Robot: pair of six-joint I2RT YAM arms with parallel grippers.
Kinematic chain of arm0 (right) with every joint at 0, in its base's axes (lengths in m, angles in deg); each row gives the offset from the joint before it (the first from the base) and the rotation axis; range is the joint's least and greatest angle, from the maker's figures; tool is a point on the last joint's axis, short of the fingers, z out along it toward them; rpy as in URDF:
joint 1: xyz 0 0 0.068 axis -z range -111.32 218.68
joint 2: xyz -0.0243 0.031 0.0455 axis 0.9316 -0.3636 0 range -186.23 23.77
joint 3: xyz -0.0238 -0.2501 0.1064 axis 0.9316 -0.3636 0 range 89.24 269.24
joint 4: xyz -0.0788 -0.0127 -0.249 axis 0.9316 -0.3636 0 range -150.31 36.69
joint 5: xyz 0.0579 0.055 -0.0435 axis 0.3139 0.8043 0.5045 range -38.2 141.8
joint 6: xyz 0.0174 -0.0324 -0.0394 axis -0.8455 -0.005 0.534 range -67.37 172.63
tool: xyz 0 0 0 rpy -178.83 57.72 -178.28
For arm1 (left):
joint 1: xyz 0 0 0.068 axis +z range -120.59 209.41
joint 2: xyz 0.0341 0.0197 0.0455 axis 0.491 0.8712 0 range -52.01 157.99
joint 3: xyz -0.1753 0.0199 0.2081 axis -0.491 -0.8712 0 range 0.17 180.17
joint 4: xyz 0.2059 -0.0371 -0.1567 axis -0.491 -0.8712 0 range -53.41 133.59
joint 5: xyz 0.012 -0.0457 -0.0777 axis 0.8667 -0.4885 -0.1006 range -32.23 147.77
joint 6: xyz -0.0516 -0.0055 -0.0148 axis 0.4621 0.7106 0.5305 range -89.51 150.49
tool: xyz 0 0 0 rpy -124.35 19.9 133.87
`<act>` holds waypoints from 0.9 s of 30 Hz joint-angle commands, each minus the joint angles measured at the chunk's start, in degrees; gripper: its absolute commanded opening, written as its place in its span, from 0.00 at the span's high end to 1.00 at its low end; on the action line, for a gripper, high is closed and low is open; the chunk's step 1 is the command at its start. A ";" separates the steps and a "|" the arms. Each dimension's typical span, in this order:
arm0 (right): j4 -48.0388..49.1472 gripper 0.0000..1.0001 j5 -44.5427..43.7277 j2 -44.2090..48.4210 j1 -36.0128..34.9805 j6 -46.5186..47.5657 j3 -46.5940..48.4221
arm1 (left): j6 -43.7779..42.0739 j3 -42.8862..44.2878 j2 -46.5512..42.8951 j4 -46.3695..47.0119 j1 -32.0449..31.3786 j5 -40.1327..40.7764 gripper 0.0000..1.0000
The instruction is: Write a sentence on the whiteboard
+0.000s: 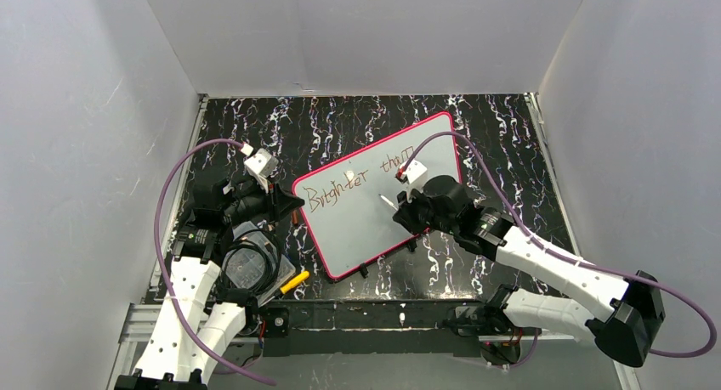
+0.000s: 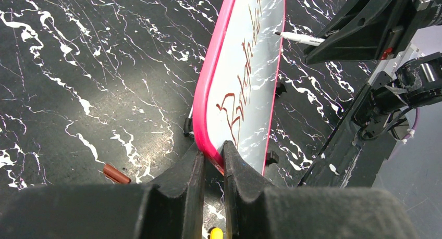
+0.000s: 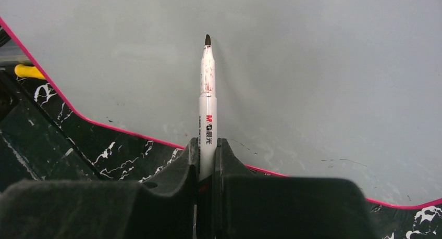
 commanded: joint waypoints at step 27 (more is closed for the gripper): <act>1.60 0.99 -7.84 -3.97 -1.25 -4.24 -3.00 | -4.38 -0.94 -0.62 -1.20 -0.14 3.43 1.00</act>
